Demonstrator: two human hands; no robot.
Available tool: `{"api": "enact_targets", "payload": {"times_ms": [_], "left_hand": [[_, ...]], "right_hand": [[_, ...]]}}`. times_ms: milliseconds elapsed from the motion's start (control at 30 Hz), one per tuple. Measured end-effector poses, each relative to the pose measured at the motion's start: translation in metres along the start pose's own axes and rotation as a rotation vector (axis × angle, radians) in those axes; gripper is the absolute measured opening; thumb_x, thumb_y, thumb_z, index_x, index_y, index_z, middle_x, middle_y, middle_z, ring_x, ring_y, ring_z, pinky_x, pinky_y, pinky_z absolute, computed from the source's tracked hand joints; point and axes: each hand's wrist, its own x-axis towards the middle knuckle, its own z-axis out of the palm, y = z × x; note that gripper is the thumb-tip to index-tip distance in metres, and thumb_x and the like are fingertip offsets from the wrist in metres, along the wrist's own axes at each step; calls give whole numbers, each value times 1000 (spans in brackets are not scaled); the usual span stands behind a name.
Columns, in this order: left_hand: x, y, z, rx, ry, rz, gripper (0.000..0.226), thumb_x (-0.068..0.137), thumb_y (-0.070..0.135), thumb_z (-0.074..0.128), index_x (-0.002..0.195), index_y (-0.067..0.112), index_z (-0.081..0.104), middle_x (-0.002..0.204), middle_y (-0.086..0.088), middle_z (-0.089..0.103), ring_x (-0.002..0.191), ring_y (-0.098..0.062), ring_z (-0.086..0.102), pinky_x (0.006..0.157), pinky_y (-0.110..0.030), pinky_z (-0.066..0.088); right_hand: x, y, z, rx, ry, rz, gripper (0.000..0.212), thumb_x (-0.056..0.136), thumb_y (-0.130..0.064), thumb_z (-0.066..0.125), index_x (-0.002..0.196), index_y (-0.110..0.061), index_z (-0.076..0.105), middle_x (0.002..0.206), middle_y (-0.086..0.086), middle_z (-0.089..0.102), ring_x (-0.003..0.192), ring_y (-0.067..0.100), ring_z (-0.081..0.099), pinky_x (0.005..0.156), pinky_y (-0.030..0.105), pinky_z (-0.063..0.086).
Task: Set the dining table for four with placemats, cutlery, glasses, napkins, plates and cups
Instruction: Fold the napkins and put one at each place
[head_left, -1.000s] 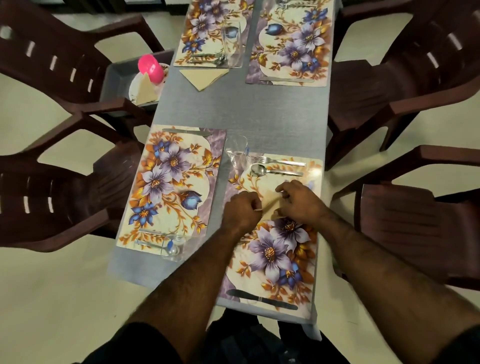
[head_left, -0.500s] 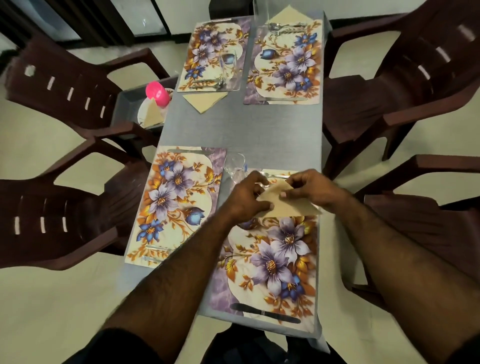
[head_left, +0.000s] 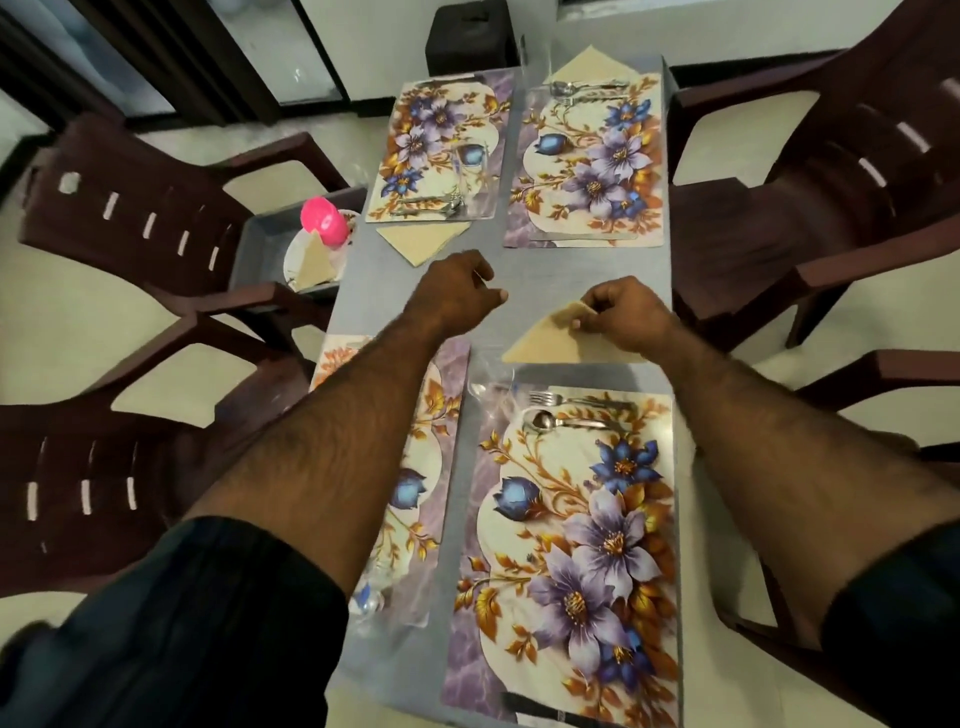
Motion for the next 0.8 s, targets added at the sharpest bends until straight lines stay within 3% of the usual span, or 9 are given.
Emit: {"api": "enact_targets", "payload": {"times_ms": [267,367,433,533,600,700,800], "left_hand": [[25,-49,40,-88,-34,-84,38,87,40,84,111,15,71,107,-3,68,96,-20,64,81,-28,48],[28,-53,42,-126,-21,-102,40,87,40,84,114,15,69,108,-2,68,98,-20,64,84,-33,54],[27,-54,42,-124,-15,-107,43,88,41,83,118,16,68,111,-2,68,100,-21,64,86,-35,57],[23,-53,33,-102,-1,-93,44,89,42,82,122,16,67,115,-3,69,104,-21,65,90,-38,58],[15,-52,24,-86,31,-84,43,91,41,80,123,16,67,120,-3,69,106,-19,64,92,-37,57],[-10,-47,12,-62,145,-61,41,93,43,78,125,20,67,126,0,68,105,-17,66,91,-35,57],[-60,-40,12,-62,255,26,36,93,42,76,120,20,68,119,1,67,94,-14,66,76,-26,53]], "right_hand": [[24,43,40,-224,24,110,18,86,-32,85,90,-17,77,90,3,73,84,21,67,69,32,49],[22,43,42,-313,27,125,20,85,-34,85,87,-20,71,91,0,69,86,22,65,66,29,43],[19,44,44,-349,44,121,26,82,-35,87,96,-21,70,97,1,68,90,23,64,72,32,49],[12,44,41,-340,113,104,48,81,-40,88,121,-21,68,117,4,64,102,23,63,88,42,58],[5,43,35,-293,211,105,51,85,-44,83,128,-23,66,127,5,61,108,23,64,91,45,59],[-19,35,27,-194,344,98,44,91,-45,78,127,-22,67,127,4,63,105,22,67,89,42,59],[-59,23,28,-147,365,40,34,93,-42,76,120,-22,71,118,1,67,92,14,68,82,32,56]]}}
